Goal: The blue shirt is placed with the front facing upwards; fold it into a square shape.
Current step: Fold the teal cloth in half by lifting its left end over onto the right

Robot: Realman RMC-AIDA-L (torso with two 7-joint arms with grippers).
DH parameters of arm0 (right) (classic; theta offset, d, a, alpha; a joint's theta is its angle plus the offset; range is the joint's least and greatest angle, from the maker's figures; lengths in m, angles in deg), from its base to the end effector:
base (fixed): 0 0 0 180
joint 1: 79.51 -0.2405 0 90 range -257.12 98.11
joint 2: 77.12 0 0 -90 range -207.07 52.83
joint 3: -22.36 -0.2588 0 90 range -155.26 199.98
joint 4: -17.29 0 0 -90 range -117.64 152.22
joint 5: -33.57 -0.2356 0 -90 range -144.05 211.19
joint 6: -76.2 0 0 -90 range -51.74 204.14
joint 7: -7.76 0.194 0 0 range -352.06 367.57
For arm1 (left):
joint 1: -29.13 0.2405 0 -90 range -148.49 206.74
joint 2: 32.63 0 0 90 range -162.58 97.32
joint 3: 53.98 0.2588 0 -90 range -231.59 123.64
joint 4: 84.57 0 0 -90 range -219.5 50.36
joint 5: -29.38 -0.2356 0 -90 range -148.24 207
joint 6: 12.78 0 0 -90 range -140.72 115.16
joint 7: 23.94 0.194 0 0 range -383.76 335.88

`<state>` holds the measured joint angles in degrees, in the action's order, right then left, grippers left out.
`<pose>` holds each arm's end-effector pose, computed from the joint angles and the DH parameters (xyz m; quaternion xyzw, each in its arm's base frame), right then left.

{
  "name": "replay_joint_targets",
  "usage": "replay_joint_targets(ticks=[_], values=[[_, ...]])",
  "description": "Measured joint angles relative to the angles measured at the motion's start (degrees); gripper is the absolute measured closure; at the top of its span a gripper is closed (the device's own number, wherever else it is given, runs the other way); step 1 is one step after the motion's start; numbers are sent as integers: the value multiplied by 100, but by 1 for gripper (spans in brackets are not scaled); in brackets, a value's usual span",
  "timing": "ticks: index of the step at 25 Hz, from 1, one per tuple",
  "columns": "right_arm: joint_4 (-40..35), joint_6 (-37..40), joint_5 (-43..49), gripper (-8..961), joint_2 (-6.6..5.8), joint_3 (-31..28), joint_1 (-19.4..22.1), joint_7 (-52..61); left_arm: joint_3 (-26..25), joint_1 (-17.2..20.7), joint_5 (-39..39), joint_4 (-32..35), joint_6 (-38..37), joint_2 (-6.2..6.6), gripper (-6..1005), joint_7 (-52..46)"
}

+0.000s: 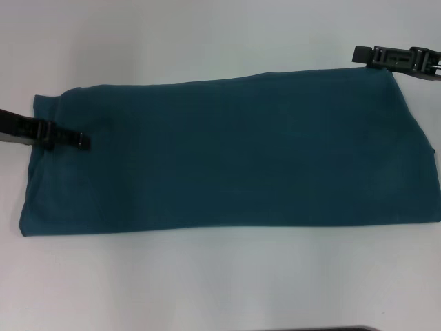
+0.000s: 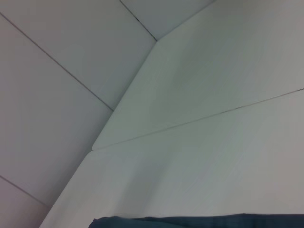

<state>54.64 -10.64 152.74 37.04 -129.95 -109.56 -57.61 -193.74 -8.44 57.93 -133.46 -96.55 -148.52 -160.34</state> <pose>0.3074 0.3908 0.0194 -0.7945 0.5154 0.2822 0.1528 -0.3217 0.4031 0.0008 -0.8085 -0.5591 0.0340 0.1803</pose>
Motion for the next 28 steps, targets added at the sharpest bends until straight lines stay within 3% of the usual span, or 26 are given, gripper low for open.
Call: replay_joint_targets(ticks=[11, 28], values=[[5, 0, 0, 236, -6, 0, 17, -2, -47, 53, -12, -498, -254, 47, 127, -185], [12, 0, -5, 235, -18, 0, 27, 5, 84, 73, 40, -447, -369, 33, 126, -146]])
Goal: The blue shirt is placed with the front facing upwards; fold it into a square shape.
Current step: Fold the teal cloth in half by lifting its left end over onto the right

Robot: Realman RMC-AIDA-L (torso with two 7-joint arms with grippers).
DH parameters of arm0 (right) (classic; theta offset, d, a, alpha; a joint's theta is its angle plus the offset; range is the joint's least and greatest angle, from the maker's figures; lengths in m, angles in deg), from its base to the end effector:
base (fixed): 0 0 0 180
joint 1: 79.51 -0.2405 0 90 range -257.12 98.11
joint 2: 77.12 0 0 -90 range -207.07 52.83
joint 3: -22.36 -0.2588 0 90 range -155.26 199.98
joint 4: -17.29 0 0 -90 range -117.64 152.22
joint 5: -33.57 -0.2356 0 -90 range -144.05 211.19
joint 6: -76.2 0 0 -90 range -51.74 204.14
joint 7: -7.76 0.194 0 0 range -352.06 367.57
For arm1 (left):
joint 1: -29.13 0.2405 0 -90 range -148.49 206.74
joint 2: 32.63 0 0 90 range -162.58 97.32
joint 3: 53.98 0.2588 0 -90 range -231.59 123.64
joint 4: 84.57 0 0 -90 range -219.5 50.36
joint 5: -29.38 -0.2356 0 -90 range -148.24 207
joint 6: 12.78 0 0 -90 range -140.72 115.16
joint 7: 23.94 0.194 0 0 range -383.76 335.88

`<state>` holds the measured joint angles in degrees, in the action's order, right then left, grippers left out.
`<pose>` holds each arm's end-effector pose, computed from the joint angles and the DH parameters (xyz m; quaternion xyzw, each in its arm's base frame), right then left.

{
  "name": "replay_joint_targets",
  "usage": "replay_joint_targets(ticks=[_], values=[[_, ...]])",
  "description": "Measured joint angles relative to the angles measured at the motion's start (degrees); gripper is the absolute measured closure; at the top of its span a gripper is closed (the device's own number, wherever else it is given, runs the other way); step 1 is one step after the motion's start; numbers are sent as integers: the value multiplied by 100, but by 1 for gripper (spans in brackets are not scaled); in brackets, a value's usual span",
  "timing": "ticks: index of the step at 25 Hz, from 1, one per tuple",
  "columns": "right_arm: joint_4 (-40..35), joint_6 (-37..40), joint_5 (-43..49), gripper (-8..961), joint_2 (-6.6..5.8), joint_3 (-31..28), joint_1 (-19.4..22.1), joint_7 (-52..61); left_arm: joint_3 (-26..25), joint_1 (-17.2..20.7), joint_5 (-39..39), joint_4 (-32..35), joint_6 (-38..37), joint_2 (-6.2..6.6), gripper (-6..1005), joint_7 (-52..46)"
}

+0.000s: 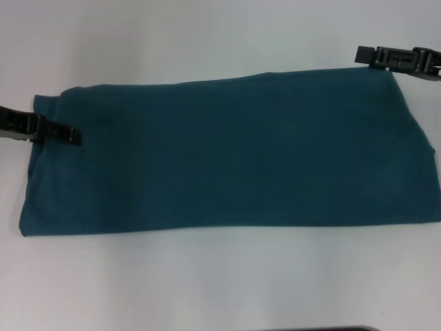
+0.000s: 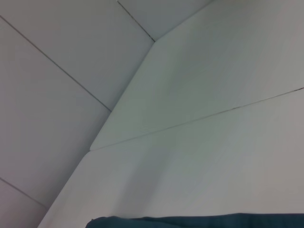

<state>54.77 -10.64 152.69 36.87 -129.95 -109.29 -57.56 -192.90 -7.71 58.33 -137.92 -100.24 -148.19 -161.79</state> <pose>0.3096 0.3900 0.0214 -0.7936 0.5165 0.2815 0.1555 -0.3140 0.4013 0.0160 -0.8110 -0.5550 0.0375 0.1814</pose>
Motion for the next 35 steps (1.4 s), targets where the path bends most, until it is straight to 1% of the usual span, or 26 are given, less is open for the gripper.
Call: replay_joint_targets(ticks=[2, 6, 9, 12, 21, 27, 35], values=[[2, 0, -2, 235, 0, 0, -6, 1, -1, -8, 7, 12, -6, -10, 126, 14], [4, 0, -3, 235, 0, 4, -18, 3, -1, -16, -1, 34, -6, -97, 127, 77], [5, 0, -4, 236, 0, 4, -23, 4, 10, -16, -27, 109, 51, -139, 127, 129], [6, 0, -3, 237, 0, 7, -30, 5, 46, -16, -31, 188, 116, -150, 127, 139], [6, -7, -3, 237, 0, 17, -28, 10, 127, -10, -35, 244, 232, -151, 126, 142], [5, -9, -3, 237, 0, 15, -27, 17, 72, -7, 28, -13, 144, -148, 127, 133], [-8, -9, -3, 237, 0, 3, -1, 13, 66, 16, -53, -70, 284, -45, 127, -84]])
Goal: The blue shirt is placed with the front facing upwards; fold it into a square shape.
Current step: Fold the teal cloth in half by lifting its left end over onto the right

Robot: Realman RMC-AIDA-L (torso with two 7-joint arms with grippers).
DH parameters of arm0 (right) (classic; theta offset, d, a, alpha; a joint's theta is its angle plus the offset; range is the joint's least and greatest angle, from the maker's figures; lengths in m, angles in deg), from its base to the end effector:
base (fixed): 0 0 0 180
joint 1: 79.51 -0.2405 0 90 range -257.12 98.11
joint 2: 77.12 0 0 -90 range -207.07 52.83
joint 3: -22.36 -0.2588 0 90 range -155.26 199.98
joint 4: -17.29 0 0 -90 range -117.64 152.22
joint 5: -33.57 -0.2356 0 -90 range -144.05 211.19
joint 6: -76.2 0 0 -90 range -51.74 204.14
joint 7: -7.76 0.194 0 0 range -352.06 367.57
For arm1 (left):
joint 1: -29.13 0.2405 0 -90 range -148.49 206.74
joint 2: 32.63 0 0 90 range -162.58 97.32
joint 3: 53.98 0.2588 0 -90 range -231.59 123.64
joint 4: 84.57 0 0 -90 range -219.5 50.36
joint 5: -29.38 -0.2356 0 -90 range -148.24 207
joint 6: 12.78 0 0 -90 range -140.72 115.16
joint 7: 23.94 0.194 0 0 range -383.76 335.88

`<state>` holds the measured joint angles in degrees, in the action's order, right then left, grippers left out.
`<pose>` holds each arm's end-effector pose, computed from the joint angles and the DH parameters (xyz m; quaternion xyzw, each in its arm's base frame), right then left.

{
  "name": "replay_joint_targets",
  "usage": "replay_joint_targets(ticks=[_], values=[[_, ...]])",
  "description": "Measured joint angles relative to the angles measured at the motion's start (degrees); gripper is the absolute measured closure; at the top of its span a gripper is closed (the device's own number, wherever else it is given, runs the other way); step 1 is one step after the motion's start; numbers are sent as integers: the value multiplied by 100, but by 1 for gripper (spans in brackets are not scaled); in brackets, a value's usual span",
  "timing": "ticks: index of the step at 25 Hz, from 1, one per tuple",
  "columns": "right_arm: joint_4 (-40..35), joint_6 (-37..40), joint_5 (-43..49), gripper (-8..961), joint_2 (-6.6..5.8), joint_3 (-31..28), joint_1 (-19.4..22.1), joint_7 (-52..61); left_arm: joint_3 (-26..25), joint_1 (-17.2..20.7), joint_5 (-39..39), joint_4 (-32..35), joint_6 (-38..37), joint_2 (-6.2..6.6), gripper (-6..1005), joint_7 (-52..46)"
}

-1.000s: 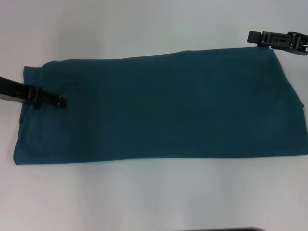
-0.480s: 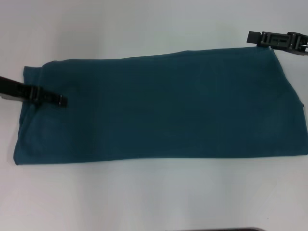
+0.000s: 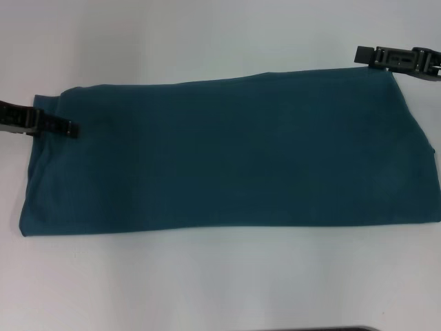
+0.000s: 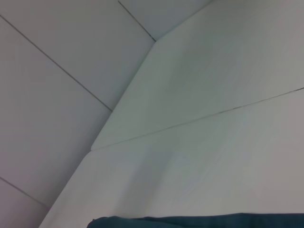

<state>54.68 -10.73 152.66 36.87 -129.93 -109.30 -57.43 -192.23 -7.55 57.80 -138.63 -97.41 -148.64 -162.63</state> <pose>0.3093 0.3897 0.0209 -0.7931 0.5175 0.2821 0.1538 -0.3162 0.4088 0.0173 -0.8068 -0.5524 0.0372 0.2060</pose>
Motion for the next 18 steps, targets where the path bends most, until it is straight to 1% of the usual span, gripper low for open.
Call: replay_joint_targets(ticks=[9, 18], values=[[8, -3, 0, 237, 0, -3, 10, -9, 0, 29, -211, 26, 123, 6, 126, -411], [13, -8, 0, 237, 0, -2, 14, -19, 11, -141, -368, 293, 186, 19, 126, -570]])
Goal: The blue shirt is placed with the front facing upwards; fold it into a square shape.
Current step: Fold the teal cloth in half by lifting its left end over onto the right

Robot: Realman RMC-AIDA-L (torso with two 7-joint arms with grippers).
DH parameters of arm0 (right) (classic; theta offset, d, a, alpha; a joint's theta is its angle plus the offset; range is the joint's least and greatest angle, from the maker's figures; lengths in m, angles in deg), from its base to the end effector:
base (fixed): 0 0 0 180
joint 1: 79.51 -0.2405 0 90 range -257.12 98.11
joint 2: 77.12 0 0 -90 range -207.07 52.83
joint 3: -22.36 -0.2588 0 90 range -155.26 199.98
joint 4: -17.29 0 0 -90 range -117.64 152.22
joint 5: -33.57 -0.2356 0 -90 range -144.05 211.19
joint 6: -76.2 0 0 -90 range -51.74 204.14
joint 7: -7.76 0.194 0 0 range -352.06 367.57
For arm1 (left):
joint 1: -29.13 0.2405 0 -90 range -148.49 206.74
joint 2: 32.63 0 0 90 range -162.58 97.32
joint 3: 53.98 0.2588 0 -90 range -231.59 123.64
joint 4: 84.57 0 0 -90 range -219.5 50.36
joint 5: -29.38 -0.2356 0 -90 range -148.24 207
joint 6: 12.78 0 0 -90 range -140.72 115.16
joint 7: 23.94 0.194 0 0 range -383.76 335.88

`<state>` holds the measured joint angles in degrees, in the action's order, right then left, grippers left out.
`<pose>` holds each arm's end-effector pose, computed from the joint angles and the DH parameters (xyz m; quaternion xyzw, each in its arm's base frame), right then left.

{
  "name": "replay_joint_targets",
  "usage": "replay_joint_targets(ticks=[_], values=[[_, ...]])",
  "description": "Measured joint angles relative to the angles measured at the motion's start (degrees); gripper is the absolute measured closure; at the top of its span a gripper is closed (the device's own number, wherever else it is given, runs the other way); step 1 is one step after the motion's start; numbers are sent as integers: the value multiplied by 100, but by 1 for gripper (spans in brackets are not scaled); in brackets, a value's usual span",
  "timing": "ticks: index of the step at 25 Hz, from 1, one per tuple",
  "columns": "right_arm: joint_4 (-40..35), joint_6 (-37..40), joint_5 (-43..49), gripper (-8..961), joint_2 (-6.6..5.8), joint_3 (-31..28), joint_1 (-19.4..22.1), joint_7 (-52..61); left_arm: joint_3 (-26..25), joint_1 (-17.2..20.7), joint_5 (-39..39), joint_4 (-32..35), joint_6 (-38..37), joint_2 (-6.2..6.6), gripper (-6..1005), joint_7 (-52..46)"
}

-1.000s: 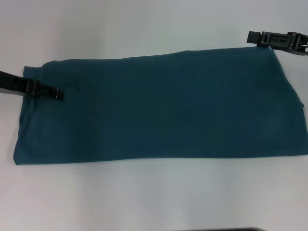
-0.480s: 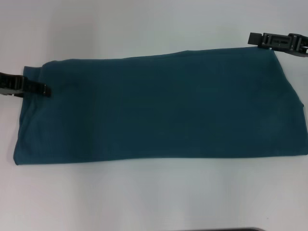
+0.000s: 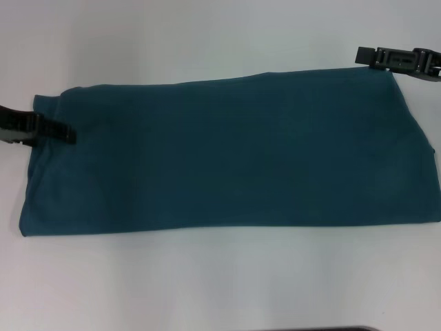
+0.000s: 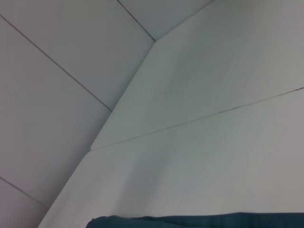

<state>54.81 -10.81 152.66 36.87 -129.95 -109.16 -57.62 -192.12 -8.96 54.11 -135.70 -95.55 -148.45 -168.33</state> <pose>0.3100 0.3891 0.0215 -0.7937 0.5164 0.2817 0.1548 -0.3255 0.4099 0.0112 -0.7752 -0.5919 0.0568 0.2132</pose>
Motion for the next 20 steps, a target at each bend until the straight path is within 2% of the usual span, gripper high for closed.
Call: replay_joint_targets(ticks=[9, 20], values=[[-8, 0, 0, 237, -9, 10, 12, -1, -7, -36, -24, 99, 143, 66, 126, -93], [-4, -51, 0, 237, -9, 3, 12, -1, 46, -81, -210, 182, 151, 73, 127, -98]])
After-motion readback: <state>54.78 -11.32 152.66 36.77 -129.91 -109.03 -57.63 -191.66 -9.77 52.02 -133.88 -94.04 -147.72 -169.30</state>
